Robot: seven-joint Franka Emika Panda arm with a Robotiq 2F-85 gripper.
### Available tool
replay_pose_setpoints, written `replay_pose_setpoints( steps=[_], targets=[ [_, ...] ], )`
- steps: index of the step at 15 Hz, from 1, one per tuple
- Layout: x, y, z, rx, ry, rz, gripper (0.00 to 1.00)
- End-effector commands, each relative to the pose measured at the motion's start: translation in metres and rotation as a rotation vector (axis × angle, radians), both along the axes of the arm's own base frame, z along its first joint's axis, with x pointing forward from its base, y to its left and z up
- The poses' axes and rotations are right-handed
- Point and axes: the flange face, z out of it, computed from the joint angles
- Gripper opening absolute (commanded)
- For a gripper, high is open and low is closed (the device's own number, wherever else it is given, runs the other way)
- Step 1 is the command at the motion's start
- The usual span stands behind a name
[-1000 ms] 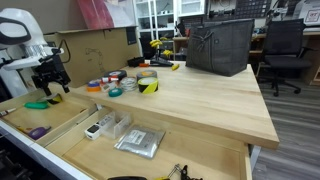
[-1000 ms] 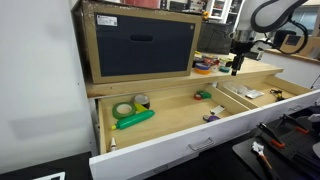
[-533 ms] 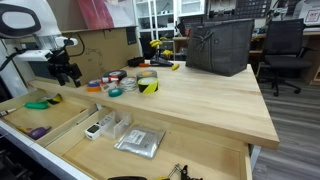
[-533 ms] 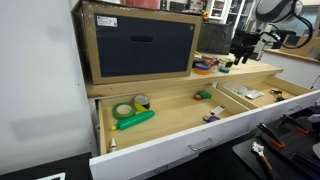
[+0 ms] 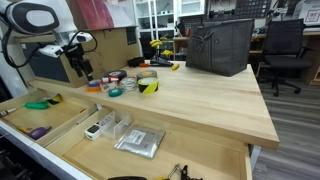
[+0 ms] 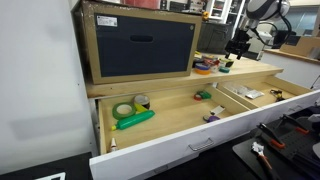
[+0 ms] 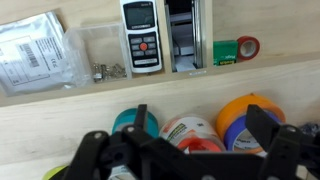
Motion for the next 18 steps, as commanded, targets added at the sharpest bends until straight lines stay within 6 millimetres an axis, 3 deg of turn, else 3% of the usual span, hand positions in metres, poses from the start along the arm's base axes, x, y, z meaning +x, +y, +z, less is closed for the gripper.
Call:
replay_pose_setpoints(
  steps=[1,7,13,18],
  targets=[
    [0.030,-0.018,0.007,0.010,-0.041,-0.130,1.00],
    [0.060,-0.043,-0.001,0.014,-0.060,-0.260,1.00],
    [0.087,-0.036,-0.019,0.029,-0.082,-0.300,1.00],
    [0.106,-0.017,-0.028,0.079,-0.090,-0.301,1.00]
  ],
)
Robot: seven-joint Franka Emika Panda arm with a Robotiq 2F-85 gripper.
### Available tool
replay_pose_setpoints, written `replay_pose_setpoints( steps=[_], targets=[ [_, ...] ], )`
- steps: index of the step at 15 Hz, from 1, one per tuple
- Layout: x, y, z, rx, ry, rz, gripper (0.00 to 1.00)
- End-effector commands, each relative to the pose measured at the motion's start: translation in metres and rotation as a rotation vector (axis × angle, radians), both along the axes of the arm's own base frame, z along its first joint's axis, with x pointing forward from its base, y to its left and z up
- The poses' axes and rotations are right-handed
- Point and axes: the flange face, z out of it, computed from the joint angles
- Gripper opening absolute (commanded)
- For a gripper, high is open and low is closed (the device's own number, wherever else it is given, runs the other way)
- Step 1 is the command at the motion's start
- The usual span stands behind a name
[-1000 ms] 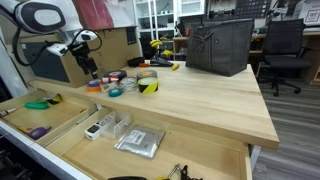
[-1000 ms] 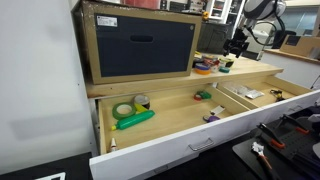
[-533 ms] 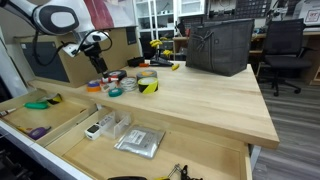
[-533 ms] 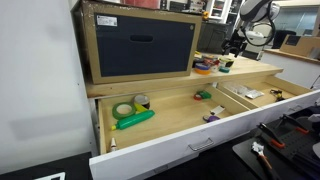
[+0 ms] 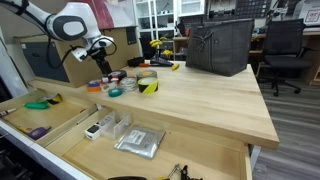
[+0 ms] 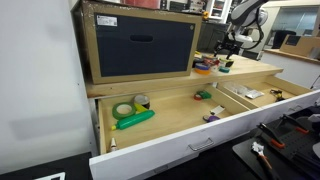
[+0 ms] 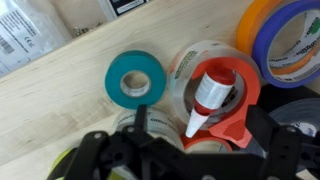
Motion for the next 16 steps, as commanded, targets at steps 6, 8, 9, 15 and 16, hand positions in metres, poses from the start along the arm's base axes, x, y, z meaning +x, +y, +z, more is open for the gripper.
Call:
replay_pose_setpoints(
  steps=[6,8,9,15,16],
  targets=[
    [0.029,0.029,-0.011,0.066,-0.006,-0.017,1.00],
    [0.032,0.027,-0.013,0.074,-0.004,-0.025,1.00],
    [0.033,0.027,-0.015,0.078,-0.001,-0.027,1.00],
    [0.031,0.032,-0.024,0.130,0.051,-0.044,0.42],
    [0.028,0.036,-0.025,0.150,0.067,-0.048,0.34]
  ],
)
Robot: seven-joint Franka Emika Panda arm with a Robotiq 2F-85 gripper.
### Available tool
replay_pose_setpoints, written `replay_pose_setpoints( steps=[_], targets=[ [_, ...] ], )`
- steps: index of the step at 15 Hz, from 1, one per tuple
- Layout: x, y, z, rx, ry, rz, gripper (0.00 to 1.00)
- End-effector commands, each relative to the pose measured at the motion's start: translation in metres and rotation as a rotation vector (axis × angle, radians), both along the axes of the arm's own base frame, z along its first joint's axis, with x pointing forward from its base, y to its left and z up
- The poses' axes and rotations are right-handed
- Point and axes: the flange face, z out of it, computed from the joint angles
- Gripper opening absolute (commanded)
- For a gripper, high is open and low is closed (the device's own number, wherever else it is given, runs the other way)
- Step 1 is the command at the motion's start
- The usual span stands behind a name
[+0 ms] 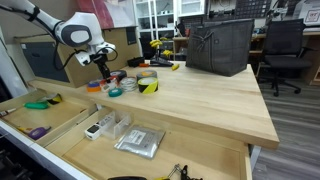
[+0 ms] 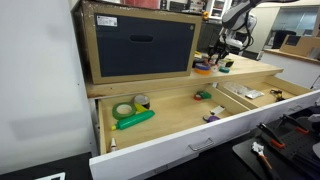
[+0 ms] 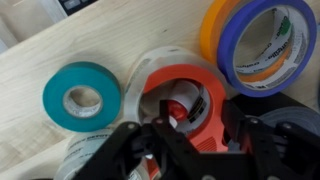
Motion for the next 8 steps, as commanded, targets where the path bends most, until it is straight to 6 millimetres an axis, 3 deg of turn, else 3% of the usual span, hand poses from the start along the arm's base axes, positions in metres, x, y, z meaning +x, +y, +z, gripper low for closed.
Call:
replay_pose_setpoints(
  steps=[1,5,8],
  targets=[
    [-0.001,0.013,0.006,0.079,0.048,-0.029,0.27],
    [-0.004,0.020,0.016,0.089,0.039,-0.024,0.01],
    [-0.008,0.024,0.023,0.077,0.036,-0.009,0.00]
  ],
)
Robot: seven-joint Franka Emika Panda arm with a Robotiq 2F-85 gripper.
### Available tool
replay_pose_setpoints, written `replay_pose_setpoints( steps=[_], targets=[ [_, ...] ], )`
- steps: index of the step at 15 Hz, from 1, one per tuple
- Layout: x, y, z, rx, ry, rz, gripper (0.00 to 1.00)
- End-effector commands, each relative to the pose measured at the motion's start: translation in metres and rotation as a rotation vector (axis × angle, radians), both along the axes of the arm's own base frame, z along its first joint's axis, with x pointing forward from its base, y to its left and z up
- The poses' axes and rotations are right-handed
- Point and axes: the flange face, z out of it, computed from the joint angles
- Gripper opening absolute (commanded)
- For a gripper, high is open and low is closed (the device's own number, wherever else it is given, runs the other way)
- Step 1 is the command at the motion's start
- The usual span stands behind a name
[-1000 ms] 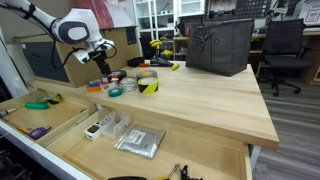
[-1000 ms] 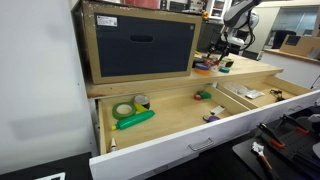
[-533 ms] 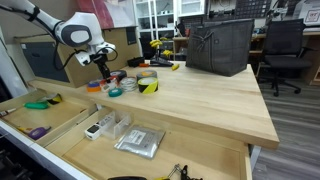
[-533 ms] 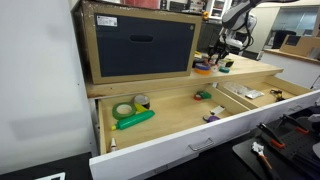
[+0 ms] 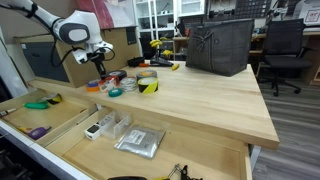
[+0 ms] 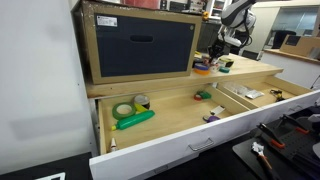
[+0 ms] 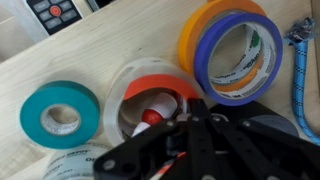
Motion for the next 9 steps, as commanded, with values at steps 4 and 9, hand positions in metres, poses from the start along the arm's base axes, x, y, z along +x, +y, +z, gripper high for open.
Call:
replay_pose_setpoints(
  steps=[4,9],
  targets=[
    [-0.019,0.015,0.033,-0.003,0.038,0.059,0.27],
    [-0.035,0.002,0.048,-0.077,0.131,0.115,0.65]
  ],
)
